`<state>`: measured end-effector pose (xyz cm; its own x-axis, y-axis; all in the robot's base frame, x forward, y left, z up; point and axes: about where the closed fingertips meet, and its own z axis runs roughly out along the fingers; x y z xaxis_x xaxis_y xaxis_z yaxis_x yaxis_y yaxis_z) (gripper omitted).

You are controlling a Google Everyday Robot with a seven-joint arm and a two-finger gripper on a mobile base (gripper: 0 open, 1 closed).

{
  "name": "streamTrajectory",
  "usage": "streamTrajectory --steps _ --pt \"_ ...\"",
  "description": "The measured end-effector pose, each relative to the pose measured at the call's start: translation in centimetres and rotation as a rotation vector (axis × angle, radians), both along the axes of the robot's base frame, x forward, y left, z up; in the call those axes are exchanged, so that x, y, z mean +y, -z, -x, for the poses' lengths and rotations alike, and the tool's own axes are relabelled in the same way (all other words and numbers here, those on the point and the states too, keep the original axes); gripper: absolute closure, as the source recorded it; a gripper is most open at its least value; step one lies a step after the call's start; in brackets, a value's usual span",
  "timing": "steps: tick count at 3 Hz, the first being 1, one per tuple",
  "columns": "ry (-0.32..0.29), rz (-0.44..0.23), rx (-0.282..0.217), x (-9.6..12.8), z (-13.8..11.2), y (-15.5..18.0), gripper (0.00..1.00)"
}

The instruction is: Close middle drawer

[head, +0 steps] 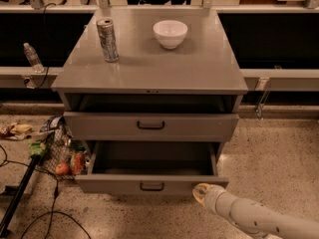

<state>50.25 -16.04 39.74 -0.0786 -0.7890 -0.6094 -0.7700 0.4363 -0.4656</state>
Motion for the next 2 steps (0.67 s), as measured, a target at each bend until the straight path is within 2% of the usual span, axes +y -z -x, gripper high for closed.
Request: streamTrajectory --steps 1,2 --pt "0.018 0.003 -0.046 -0.8 -3.4 0.9 1.00" --pt "0.016 -0.009 -0.044 -1.2 -4.9 1.5 1.00"
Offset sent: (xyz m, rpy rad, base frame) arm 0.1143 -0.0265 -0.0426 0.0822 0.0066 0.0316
